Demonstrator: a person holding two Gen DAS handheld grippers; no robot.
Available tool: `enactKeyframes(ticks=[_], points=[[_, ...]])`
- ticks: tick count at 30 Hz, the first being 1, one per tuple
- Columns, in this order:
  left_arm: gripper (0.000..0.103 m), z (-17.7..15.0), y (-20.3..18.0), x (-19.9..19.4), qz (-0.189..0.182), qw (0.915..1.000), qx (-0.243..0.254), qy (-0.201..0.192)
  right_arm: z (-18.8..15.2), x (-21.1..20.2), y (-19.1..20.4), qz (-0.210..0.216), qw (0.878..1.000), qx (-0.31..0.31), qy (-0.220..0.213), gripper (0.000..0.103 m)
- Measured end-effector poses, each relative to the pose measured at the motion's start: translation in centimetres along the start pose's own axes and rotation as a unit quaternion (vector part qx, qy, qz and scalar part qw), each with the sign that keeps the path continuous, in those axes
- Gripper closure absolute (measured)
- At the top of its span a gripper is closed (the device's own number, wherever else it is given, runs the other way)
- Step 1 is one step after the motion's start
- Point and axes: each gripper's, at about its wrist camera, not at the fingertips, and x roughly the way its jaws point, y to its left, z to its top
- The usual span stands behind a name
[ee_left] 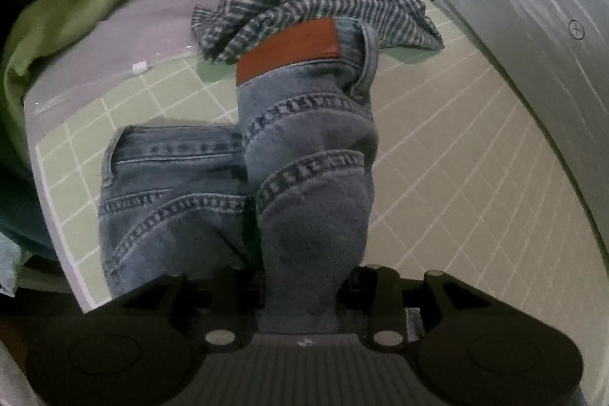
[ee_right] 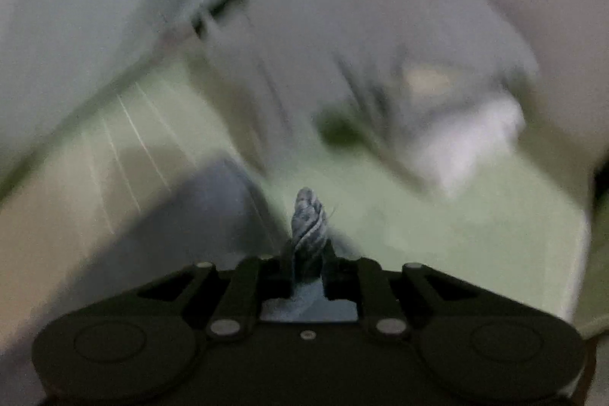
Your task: Fold clothes
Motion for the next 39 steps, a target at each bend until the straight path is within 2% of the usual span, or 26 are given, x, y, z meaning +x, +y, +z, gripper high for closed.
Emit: enactKeyframes(ticks=[3,4,5,8,9,11,17,20,25,31,36,39], points=[[0.061,0.8,-0.9,-1.0,0.006,0.9997,0.021,-0.005,-2.0,-0.5,-1.0,-0.004,1.0,0.019,0.005,0.075],[0.059,0.9,-1.5,-1.6,0.008,0.9992,0.036,-0.015,-2.0,-0.7,-0.6,-0.001,1.0,0.019,0.002,0.068],[0.052,1.1,-2.2,-2.2,0.009,0.9983,0.051,-0.027,-1.9,-0.8,-0.2,0.002,1.0,0.018,0.0,0.061],[0.034,1.5,-4.1,-3.6,0.011,0.9931,0.095,-0.069,-1.8,-1.1,1.0,0.011,1.0,0.017,-0.008,0.051],[0.03,1.7,-4.6,-3.8,0.014,0.991,0.106,-0.081,-1.7,-1.3,1.4,0.014,1.0,0.016,-0.011,0.049],[0.029,2.4,-5.3,-3.6,0.027,0.9879,0.118,-0.097,-1.7,-1.5,2.2,0.019,1.0,0.016,-0.016,0.043],[0.028,4.4,-6.7,-1.3,0.022,0.9883,0.13,-0.077,-1.4,-2.1,4.4,0.034,0.999,0.008,-0.029,0.038],[0.028,4.6,-7.8,-1.0,0.022,0.9853,0.148,-0.083,-1.4,-2.3,5.0,0.035,0.999,-0.006,-0.029,0.033],[0.028,4.6,-9.2,-0.6,0.008,0.9826,0.165,-0.085,-1.2,-2.2,5.8,0.038,0.999,-0.019,-0.028,0.031],[0.028,5.1,-9.7,-0.3,0.005,0.9843,0.159,-0.077,-1.3,-1.0,6.3,0.064,0.998,0.008,-0.002,0.028],[0.028,6.3,-10.3,-1.8,-0.049,0.9829,0.143,-0.105,-1.5,-0.1,6.2,0.05,0.998,0.028,0.013,0.026],[0.028,6.7,-11.5,0.0,-0.036,0.983,0.164,-0.073,-1.6,0.5,6.2,0.043,0.998,0.031,0.024,0.026]])
